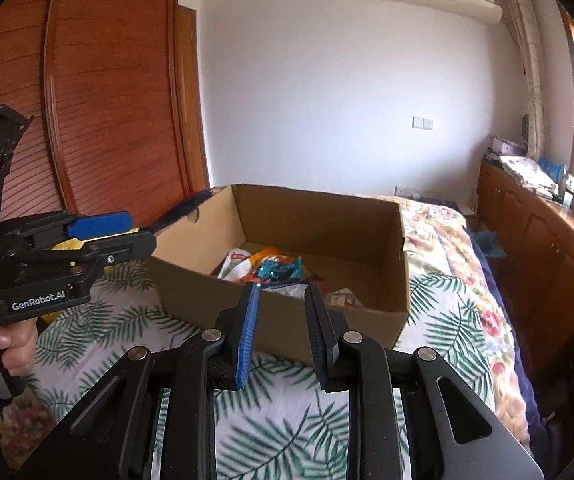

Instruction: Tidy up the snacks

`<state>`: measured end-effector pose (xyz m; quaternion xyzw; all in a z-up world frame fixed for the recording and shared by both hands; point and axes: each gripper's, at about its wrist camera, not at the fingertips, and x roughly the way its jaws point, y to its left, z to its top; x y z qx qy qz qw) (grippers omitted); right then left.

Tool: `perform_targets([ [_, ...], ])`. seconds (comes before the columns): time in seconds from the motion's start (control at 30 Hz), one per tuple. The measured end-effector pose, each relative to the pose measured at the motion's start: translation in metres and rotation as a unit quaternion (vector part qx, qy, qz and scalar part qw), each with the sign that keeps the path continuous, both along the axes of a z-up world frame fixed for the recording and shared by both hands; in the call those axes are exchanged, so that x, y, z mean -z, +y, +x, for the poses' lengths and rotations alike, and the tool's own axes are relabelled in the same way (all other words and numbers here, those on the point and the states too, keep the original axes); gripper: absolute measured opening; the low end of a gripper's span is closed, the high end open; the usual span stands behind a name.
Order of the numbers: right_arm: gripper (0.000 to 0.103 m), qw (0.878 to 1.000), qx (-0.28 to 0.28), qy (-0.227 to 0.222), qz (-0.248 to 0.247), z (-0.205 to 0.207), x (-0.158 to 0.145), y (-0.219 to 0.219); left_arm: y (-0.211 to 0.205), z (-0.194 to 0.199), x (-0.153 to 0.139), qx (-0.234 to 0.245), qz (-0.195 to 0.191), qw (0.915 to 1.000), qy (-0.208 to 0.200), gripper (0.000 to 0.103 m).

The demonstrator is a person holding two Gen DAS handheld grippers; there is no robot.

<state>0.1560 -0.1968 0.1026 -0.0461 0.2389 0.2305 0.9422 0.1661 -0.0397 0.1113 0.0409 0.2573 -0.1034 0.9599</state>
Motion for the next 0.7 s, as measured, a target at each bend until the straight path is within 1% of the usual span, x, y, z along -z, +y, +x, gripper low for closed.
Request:
perform_targets([
  [0.13, 0.024, 1.0, 0.003, -0.003, 0.007, -0.02, -0.003, -0.002, -0.001, -0.025, -0.005, -0.001, 0.002, 1.0, -0.006, 0.046],
  [0.3, 0.03, 1.0, 0.014, -0.004, 0.019, -0.04, -0.003, -0.009, -0.003, -0.05, -0.009, -0.004, 0.001, 0.9999, -0.011, 0.05],
  [0.47, 0.038, 0.999, 0.025, -0.005, 0.028, -0.057, -0.002, -0.015, -0.007, -0.073, -0.01, -0.003, 0.005, 0.9999, -0.015, 0.052],
  [0.53, 0.041, 0.999, 0.032, -0.008, 0.023, -0.065, -0.002, -0.016, -0.009, -0.081, -0.01, -0.005, 0.007, 0.9998, -0.017, 0.052],
  [0.7, 0.05, 0.999, 0.047, -0.014, 0.022, -0.079, -0.001, -0.018, -0.008, -0.094, -0.008, -0.011, 0.002, 0.9997, -0.02, 0.059],
])
